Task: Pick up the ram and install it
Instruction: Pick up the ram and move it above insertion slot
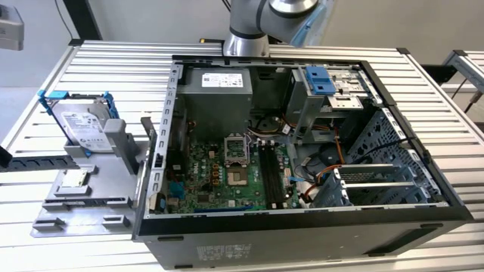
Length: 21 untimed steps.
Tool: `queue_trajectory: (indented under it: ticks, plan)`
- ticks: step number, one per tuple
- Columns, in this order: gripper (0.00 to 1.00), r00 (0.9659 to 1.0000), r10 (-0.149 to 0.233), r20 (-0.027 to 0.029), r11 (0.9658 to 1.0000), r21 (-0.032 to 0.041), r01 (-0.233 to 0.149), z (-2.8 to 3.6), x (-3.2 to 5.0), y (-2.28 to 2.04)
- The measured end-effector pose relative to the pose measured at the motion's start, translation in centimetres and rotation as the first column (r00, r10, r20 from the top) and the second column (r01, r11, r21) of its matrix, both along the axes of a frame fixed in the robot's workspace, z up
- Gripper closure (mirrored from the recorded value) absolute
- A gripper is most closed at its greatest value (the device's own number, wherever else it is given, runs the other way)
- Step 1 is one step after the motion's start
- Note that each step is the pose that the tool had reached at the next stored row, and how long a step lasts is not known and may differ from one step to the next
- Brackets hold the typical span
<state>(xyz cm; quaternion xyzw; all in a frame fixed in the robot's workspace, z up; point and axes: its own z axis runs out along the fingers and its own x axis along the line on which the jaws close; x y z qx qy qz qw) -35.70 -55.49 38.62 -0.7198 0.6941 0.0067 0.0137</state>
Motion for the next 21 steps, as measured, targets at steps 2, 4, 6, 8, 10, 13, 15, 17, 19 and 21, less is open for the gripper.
queue_trajectory:
  ticks: [2,4,6,8,10,13,15,17,19,21]
  plan:
    - [1.00,1.0000,0.000,0.0001,1.0000,-0.0008,0.000,0.52,0.00,0.00]
    - [1.00,1.0000,0.000,0.0001,1.0000,-0.0015,0.000,1.01,0.00,0.00]
    - [1.00,1.0000,0.000,0.0000,1.0000,-0.0022,0.000,1.44,0.00,0.00]
    - [1.00,1.0000,0.000,0.0001,1.0000,-0.0028,0.000,1.82,0.00,0.00]
    - [1.00,1.0000,0.000,0.0002,1.0000,-0.0028,0.000,1.95,0.00,0.00]
    - [1.00,1.0000,0.000,0.0001,1.0000,-0.0029,0.000,1.97,0.00,0.00]
    - [1.00,1.0000,0.000,0.0001,1.0000,-0.0029,0.000,1.98,0.00,0.00]
    - [1.00,1.0000,0.000,0.0001,1.0000,-0.0029,0.000,1.99,0.00,0.00]
    - [1.00,1.0000,0.000,0.0001,1.0000,-0.0029,0.000,2.00,0.00,0.00]
    - [1.00,1.0000,0.000,0.0001,1.0000,-0.0029,0.000,2.01,0.00,0.00]
